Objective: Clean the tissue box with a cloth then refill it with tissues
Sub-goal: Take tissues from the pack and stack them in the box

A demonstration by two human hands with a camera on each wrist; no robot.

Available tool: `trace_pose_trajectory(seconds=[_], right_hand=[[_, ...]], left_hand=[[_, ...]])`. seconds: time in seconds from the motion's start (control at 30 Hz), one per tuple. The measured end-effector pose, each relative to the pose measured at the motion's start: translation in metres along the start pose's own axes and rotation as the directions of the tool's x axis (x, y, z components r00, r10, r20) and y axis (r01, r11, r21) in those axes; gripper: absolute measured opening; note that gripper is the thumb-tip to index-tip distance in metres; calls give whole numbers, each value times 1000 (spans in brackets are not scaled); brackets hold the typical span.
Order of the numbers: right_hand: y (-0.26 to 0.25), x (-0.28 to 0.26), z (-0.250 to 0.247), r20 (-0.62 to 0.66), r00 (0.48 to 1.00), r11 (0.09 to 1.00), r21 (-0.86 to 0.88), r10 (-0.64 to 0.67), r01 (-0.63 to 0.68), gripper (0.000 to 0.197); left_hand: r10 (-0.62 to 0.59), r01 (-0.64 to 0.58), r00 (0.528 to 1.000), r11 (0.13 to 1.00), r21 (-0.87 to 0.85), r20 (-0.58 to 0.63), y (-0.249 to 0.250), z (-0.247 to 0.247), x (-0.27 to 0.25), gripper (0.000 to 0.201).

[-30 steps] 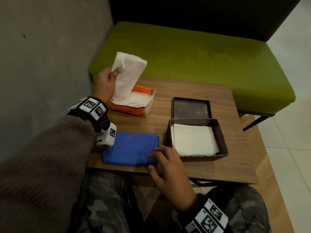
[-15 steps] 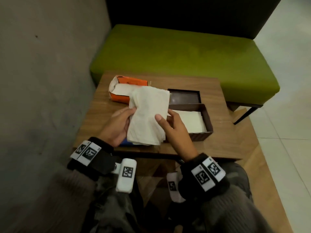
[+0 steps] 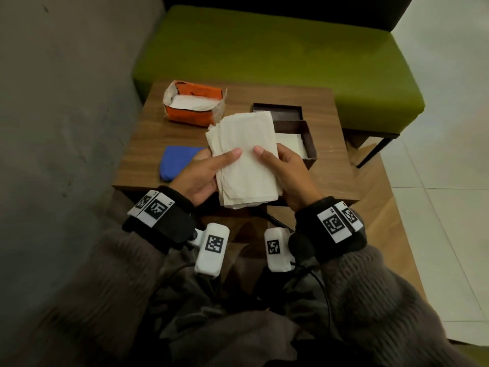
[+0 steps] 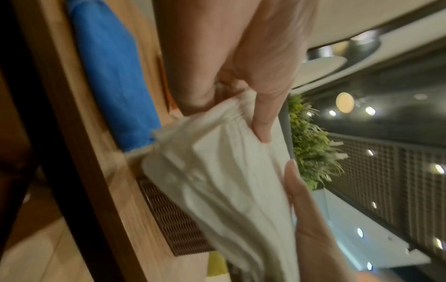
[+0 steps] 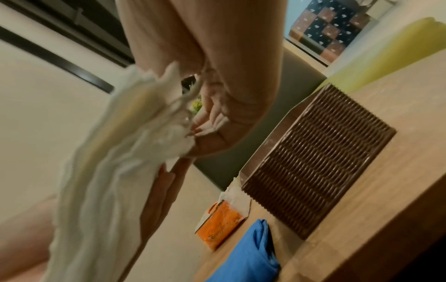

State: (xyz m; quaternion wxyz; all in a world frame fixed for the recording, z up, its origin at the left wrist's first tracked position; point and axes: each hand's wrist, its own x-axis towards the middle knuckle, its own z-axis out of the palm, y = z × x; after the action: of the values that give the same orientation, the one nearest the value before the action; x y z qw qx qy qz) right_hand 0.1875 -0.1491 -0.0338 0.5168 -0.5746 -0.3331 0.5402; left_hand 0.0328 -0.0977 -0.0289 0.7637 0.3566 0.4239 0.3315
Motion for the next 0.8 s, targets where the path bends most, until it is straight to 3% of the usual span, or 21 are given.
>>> trace_pose_trajectory(seconds=[0.13,0.27,0.5,0.57,0.67,0.73,0.8], right_hand=[[-1,-4,-1,-31,999,999,-12,30,-30,40],[3,-9,3,-38,999,999,-45,23,-25,38],[11,-18,13,22,997,989,-131,77,-74,50],[7,-22,9,71,995,994,-92,66,-59,51],[9,-24,6,127,992,971,-240,21,11,55],[13,-24,4,73,997,968,-251,7,12,68],[16,-26,-3,-15,999,994,-105,38,-39,68]], left_hand=[[67,-66,998,992,112,0,-6,12,-5,38],[103,-97,993,989,114,-54,-14,22,-10,42],[72,-61,994,990,127,-81,-22,24,-14,43],[68,-58,993,993,100,-95,-20,22,-15,42],[77,-72,988,997,37,-131,-21,19,-15,39],[97,-111,976,992,-66,-193,-23,24,-16,33],[108,-156,967,966,-205,-229,-21,24,-17,30]])
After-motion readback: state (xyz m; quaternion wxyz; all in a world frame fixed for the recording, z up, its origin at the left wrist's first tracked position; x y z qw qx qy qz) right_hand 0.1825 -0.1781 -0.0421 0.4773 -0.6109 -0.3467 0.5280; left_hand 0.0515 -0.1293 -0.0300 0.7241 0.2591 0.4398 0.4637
